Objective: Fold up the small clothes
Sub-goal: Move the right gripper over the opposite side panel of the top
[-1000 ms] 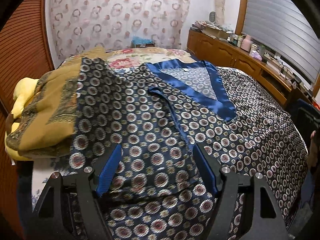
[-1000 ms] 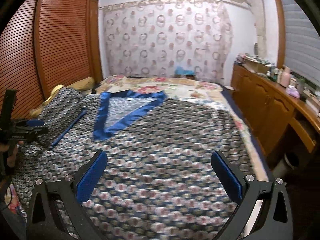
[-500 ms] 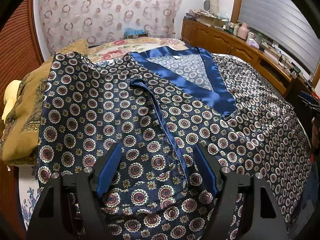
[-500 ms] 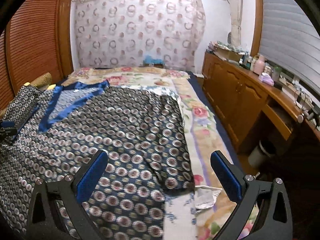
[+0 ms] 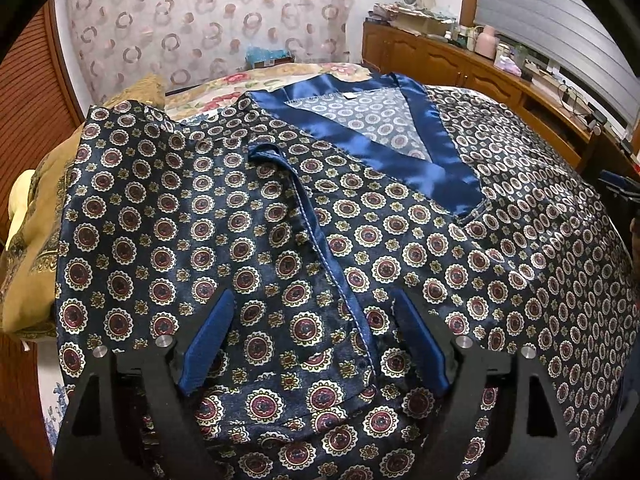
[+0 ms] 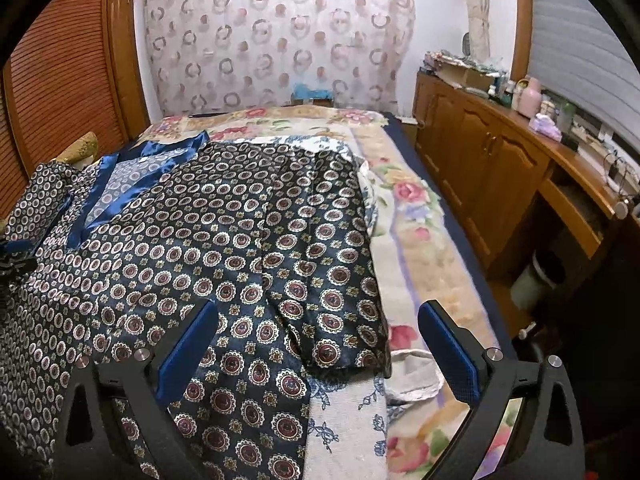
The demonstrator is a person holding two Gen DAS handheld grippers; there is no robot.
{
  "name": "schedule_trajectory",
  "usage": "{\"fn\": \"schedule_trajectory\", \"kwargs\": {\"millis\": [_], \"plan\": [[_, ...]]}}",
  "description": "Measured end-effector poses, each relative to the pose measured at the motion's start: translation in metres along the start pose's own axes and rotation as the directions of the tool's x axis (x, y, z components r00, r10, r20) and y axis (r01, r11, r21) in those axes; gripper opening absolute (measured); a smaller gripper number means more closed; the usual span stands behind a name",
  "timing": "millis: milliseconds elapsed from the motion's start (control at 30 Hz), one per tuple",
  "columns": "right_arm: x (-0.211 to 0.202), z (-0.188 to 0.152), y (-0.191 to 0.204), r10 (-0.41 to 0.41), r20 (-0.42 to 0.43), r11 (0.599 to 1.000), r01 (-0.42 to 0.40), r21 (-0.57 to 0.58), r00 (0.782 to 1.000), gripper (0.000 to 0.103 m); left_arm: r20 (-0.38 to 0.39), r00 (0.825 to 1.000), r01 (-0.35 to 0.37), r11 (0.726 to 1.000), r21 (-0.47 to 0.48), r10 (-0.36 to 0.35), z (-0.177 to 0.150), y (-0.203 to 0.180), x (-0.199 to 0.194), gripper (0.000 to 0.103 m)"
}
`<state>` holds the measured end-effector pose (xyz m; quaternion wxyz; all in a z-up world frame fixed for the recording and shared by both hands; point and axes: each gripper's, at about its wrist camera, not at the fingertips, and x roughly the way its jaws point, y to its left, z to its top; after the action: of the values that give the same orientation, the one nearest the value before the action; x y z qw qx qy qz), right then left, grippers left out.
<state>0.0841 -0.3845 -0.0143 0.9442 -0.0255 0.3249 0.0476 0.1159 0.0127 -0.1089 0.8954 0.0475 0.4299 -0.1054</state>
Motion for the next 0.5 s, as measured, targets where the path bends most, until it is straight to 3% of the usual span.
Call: {"fn": "schedule_trajectory", "kwargs": {"millis": [367, 500], "plan": [[0.012, 0.004, -0.026, 0.02, -0.036, 0.999, -0.019, 0.042, 0.999, 0.097, -0.003, 1.0, -0.009, 1.0, -0.006, 0.009, -0.001, 0.0, 0.0, 0.088], [0.014, 0.005, -0.038, 0.039, -0.051, 0.997, -0.036, 0.063, 0.998, 0.092, -0.014, 1.0, -0.018, 1.0, -0.018, 0.018, 0.0, 0.001, 0.002, 0.097]]}}
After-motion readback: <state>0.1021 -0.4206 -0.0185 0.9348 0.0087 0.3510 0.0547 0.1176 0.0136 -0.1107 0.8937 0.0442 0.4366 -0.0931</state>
